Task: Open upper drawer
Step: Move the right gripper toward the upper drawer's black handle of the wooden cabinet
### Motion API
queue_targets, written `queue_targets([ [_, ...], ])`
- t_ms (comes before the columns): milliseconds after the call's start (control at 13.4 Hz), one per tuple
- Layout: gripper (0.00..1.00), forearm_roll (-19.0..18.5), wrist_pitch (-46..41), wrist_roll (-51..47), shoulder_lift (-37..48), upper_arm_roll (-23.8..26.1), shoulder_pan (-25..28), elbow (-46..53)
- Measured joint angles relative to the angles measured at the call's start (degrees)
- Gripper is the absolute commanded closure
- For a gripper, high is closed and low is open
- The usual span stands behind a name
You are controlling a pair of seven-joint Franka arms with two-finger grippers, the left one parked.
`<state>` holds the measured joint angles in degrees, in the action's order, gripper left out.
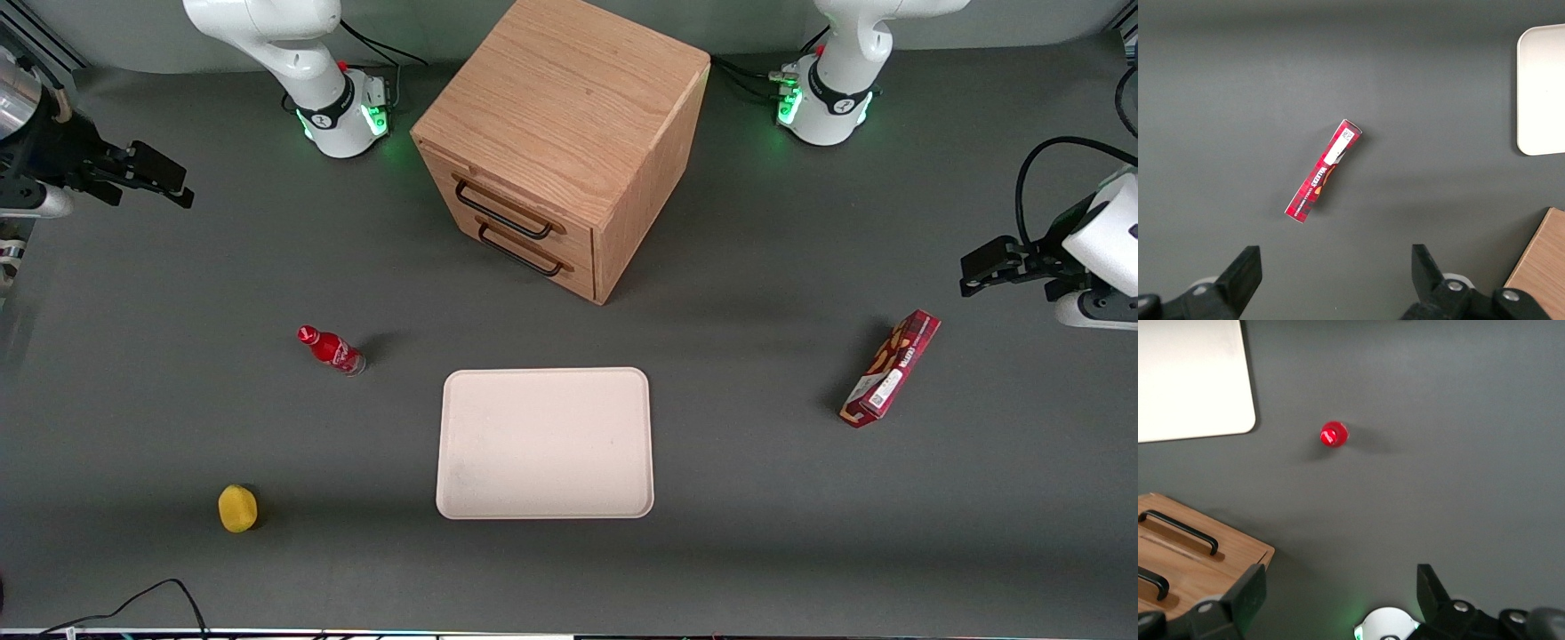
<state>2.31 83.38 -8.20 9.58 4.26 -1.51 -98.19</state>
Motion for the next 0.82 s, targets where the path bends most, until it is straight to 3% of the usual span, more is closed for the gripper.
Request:
queue_targets([
  [149,0.0,0.6,-0.5,0.0,-1.0,0.1,0.5,0.0],
  [446,0.0,5.4,-0.5,0.5,-1.4,4.2,0.9,0.0],
  [818,0.0,8.3,-0.4,18.1,-3.3,6.7,1.7,2.9],
])
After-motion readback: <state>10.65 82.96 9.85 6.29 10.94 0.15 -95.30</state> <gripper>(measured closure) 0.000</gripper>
